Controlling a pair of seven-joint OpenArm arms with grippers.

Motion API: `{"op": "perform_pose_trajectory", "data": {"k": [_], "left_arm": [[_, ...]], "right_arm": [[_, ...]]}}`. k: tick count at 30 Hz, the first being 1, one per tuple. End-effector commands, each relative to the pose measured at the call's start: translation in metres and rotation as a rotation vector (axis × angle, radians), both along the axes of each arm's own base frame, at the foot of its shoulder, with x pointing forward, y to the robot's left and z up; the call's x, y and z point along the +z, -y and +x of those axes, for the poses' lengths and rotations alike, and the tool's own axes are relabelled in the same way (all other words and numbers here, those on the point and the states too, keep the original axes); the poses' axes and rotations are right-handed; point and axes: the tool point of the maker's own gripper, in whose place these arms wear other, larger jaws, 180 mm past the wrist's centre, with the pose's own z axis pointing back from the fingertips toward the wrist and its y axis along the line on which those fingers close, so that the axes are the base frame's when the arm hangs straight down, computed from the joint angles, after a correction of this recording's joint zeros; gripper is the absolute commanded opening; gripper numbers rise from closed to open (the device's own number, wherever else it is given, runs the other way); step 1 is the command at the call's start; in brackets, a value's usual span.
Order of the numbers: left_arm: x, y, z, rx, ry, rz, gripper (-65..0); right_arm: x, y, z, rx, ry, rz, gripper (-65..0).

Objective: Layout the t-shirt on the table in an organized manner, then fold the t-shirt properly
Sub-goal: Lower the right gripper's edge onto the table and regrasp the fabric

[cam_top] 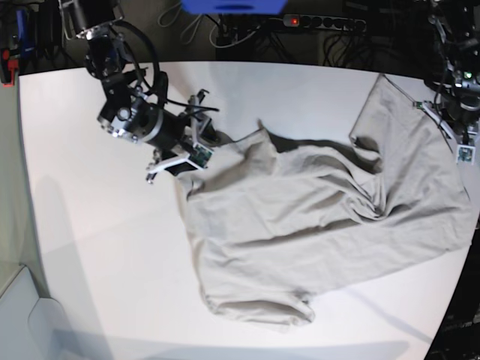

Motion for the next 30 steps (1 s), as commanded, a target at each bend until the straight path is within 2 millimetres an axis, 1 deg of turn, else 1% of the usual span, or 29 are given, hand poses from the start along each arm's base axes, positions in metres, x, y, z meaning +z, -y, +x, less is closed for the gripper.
{"op": "perform_pose_trajectory", "data": {"k": [1,2,4,8,11,12,15,17,19,22,24,26,29,30], "left_arm": [[0.012,-0.003,0.006,-0.009,0.034,0.025,-64.9],[0.012,-0.003,0.006,-0.011,0.034,0.025,-64.9],[0.012,-0.003,0.007,-0.011,0.035,0.025,-64.9],[0.013,-0.003,0.007,-0.009,0.037,0.025,-64.9],[0.013,-0.003,0.008,-0.011,0.040,0.025,-64.9],[0.013,-0.003,0.008,-0.010,0.038,0.025,-64.9],[0.013,-0.002,0.009,-0.011,0.039,0.024,-64.9],[0.014,-0.002,0.009,-0.012,0.042,0.023,-64.9],[0.014,-0.002,0.009,-0.012,0.042,0.023,-64.9],[0.014,-0.002,0.010,-0.012,0.044,0.022,-64.9],[0.014,-0.002,0.010,-0.012,0.045,0.020,-64.9],[0.014,-0.001,0.010,-0.014,0.044,0.020,-64.9],[0.010,-0.001,0.009,-0.016,0.033,0.014,-64.9],[0.008,0.003,0.010,-0.025,0.029,0.010,-64.9]], "right_arm": [[0.010,-0.003,0.008,0.005,0.030,0.026,-35.8],[0.007,-0.002,0.008,0.003,0.021,0.023,-37.2],[0.006,-0.001,0.011,0.001,0.022,0.020,-41.9],[0.002,0.001,0.010,-0.002,0.010,0.016,-53.6],[0.003,0.000,0.010,-0.002,0.012,0.015,-62.9],[0.004,0.000,0.010,-0.001,0.014,0.014,-65.0],[0.011,-0.002,0.009,0.004,0.033,0.020,-65.0],[0.016,-0.001,0.002,0.013,0.045,0.018,-65.0],[0.028,-0.003,-0.003,0.026,0.078,0.024,-65.0],[0.045,-0.009,-0.018,0.044,0.112,0.045,-65.0],[0.051,-0.012,-0.030,0.052,0.117,0.058,-65.0],[0.051,-0.008,-0.042,0.038,0.104,0.060,-65.0],[0.049,-0.007,-0.059,0.030,0.078,0.070,-65.0],[0.047,-0.008,-0.063,0.030,0.068,0.072,-65.0]]}}
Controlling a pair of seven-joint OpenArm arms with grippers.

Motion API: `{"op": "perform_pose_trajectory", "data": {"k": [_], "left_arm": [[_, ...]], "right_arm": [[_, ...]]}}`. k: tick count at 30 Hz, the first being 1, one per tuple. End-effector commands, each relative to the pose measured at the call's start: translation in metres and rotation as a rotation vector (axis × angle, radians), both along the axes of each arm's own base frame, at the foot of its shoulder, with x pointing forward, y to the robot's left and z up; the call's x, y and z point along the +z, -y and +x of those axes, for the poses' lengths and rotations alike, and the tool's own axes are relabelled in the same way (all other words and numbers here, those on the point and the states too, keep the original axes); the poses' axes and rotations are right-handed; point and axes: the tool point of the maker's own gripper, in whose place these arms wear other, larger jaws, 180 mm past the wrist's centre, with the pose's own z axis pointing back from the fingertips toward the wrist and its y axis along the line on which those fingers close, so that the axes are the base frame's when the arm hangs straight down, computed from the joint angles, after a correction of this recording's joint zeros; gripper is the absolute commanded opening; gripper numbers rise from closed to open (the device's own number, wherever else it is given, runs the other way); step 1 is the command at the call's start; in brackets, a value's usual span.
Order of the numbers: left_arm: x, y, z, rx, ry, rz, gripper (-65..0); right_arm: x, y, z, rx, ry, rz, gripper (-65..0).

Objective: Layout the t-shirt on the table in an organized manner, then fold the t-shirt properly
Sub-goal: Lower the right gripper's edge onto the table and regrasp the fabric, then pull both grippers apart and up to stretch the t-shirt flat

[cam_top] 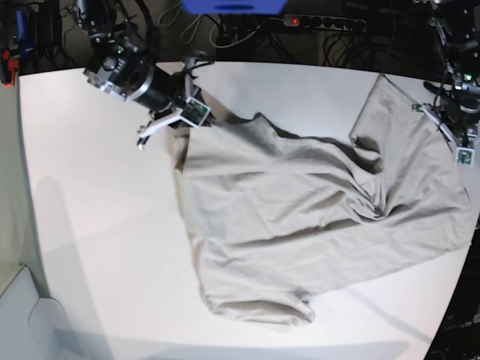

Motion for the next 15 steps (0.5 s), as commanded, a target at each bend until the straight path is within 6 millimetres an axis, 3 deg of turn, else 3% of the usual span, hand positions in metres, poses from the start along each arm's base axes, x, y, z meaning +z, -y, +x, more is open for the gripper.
{"op": "perform_pose_trajectory", "data": {"k": [1,3,7,9,13,15], "left_arm": [[0.006,0.002,0.006,-0.026,0.021,0.012,-64.9],[0.002,0.013,0.010,-0.056,0.015,-0.002,-64.9],[-0.033,0.062,0.017,-0.130,-0.040,-0.105,-64.9],[-0.050,0.078,0.015,-0.153,-0.081,-0.141,-64.9],[-0.089,0.087,0.002,-0.155,-0.166,-0.196,-64.9],[-0.103,0.079,-0.004,-0.139,-0.180,-0.211,-64.9]], "right_arm": [[0.012,-0.004,0.002,0.012,0.031,0.037,-65.0],[0.008,-0.004,-0.003,0.011,0.015,0.035,-65.0],[0.005,-0.004,-0.008,0.009,0.000,0.038,-65.0],[0.004,-0.004,-0.010,0.009,-0.006,0.038,-65.0],[0.003,0.009,-0.006,-0.030,-0.003,0.022,-65.0],[0.003,0.015,-0.003,-0.046,0.002,0.015,-65.0]]}}
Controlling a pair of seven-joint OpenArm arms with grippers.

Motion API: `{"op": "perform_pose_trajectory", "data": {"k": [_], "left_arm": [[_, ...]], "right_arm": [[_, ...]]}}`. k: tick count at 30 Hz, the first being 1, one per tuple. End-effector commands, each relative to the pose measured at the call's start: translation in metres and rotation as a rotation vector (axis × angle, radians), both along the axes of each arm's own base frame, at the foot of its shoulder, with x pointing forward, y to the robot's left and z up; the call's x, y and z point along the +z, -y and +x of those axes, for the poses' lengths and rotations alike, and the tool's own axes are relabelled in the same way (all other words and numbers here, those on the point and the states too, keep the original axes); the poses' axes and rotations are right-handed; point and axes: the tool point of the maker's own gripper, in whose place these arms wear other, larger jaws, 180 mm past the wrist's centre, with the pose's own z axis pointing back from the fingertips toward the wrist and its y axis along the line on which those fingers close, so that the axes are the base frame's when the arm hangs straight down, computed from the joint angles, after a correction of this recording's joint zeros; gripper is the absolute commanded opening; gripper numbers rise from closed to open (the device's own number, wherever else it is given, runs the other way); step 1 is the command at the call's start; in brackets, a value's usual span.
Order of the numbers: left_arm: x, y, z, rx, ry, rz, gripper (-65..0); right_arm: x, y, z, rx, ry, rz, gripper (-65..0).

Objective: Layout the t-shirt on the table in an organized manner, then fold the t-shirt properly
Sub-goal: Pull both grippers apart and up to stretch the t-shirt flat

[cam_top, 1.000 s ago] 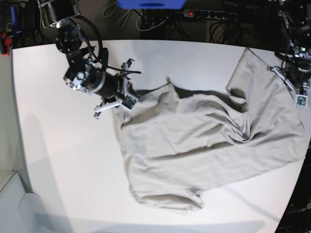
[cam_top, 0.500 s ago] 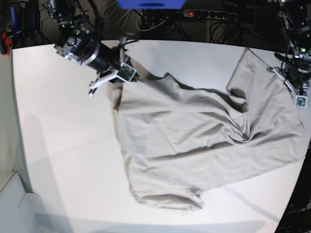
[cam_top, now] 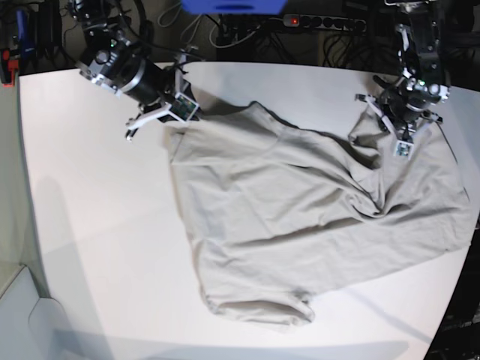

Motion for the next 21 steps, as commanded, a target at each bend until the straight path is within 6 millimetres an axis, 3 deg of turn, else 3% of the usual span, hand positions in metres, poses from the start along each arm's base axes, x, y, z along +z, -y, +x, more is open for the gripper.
{"op": "perform_pose_trajectory", "data": {"k": [1,5,9,16,21], "left_arm": [[-0.015,-0.015,-0.018,0.005,-0.099,0.048,-64.9],[-0.029,-0.041,-0.031,0.014,-0.150,0.076,-64.9],[-0.025,-0.063,-0.040,0.000,-0.172,0.129,-64.9],[0.003,-0.068,-0.045,-0.058,-0.138,0.202,-64.9],[0.031,-0.108,-0.044,-0.020,-0.105,0.287,-64.9]], "right_arm": [[0.010,0.000,0.004,-0.001,0.031,0.027,-65.0],[0.010,0.023,0.010,-0.064,0.039,0.001,-65.0],[0.011,0.038,0.015,-0.104,0.046,-0.019,-65.0],[-0.006,0.043,-0.015,-0.110,-0.032,-0.028,-65.0],[-0.011,0.053,-0.022,-0.110,-0.051,-0.056,-65.0]]}}
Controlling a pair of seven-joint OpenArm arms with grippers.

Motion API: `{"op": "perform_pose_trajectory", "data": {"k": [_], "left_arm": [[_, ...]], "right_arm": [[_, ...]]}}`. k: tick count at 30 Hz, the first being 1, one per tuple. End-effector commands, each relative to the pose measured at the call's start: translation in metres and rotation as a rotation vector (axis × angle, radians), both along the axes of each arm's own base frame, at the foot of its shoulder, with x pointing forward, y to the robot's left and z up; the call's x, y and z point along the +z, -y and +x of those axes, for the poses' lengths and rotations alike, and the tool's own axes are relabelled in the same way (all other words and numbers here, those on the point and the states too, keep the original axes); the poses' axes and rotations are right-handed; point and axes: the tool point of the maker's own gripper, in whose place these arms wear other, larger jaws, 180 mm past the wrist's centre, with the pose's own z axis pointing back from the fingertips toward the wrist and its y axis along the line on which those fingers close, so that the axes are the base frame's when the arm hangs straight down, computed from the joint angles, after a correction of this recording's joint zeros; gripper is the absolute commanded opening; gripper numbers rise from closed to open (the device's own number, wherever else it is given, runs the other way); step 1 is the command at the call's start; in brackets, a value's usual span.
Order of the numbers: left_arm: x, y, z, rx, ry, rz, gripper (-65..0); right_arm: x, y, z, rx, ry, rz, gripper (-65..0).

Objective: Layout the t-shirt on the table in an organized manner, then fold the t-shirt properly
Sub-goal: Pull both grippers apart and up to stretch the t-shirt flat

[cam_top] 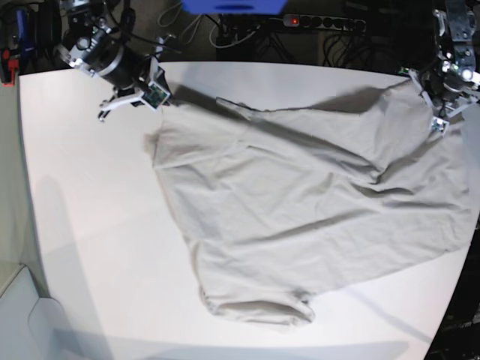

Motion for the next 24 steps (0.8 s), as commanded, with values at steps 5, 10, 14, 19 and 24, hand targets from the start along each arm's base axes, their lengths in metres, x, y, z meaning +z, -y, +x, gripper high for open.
{"op": "perform_pose_trajectory", "data": {"k": [5,10,14,19,24], "left_arm": [[0.044,-0.053,0.014,0.048,0.089,0.112,-64.9],[0.064,-0.071,0.019,0.071,0.126,0.153,-64.9],[0.068,-0.068,0.022,0.069,0.144,0.152,-64.9],[0.065,-0.061,0.028,0.059,0.153,0.135,-64.9],[0.062,-0.052,0.033,0.061,0.167,0.111,-64.9]], "right_arm": [[0.000,0.012,-0.013,0.023,-0.014,-0.027,-65.0],[0.001,0.013,-0.035,0.059,-0.045,-0.045,-65.0],[0.006,-0.001,-0.050,0.096,-0.049,0.002,-65.0],[0.003,-0.025,-0.080,0.152,-0.103,0.074,-65.0],[0.002,-0.062,-0.114,0.235,-0.174,0.156,-65.0]]}}
